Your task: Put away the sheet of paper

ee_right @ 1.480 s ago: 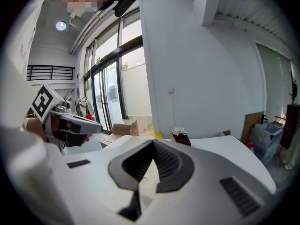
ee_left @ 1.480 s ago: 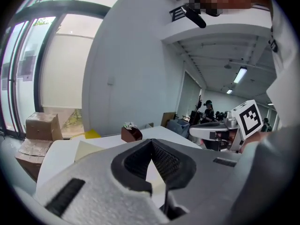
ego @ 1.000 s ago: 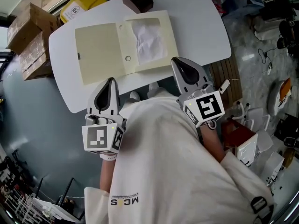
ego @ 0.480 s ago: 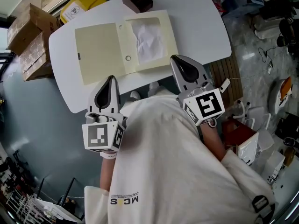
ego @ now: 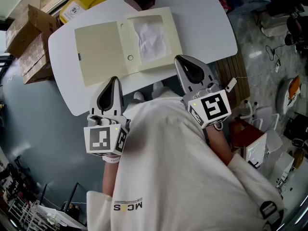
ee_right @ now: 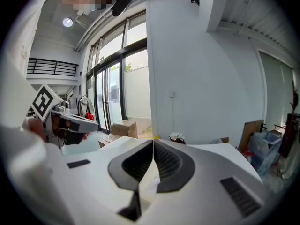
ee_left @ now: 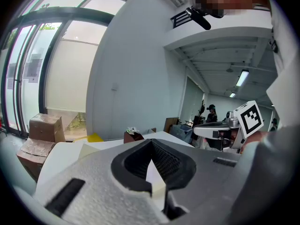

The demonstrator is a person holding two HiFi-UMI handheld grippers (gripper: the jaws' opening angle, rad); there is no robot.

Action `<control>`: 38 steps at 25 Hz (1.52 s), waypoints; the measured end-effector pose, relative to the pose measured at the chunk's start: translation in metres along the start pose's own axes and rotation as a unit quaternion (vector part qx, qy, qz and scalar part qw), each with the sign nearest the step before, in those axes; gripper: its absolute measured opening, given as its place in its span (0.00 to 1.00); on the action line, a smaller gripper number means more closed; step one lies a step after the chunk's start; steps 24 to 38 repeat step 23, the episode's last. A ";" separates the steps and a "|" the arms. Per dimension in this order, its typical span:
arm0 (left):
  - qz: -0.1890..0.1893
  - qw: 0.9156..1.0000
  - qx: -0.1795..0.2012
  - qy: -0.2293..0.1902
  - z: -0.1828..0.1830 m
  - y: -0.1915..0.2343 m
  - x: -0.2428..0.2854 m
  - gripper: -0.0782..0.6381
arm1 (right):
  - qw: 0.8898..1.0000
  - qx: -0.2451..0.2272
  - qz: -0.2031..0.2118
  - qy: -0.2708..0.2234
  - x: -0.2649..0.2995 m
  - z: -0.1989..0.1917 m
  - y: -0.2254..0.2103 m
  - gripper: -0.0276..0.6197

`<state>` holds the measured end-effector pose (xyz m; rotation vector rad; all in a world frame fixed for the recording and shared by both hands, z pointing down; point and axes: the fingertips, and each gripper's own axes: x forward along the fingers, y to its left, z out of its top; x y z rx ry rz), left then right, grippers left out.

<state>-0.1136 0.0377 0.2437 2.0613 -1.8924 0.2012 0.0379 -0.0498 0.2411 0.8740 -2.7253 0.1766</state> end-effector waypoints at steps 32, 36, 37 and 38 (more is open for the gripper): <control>0.002 1.000 -0.002 -0.001 -0.002 -0.007 -0.003 0.14 | 1.000 0.001 -0.001 -0.007 -0.006 -0.002 0.000 0.06; 0.002 1.000 -0.002 -0.001 -0.002 -0.007 -0.003 0.14 | 1.000 0.001 -0.001 -0.007 -0.006 -0.002 0.000 0.06; 0.002 1.000 -0.002 -0.001 -0.002 -0.007 -0.003 0.14 | 1.000 0.001 -0.001 -0.007 -0.006 -0.002 0.000 0.06; 0.002 1.000 -0.002 -0.001 -0.002 -0.007 -0.003 0.14 | 1.000 0.001 -0.001 -0.007 -0.006 -0.002 0.000 0.06</control>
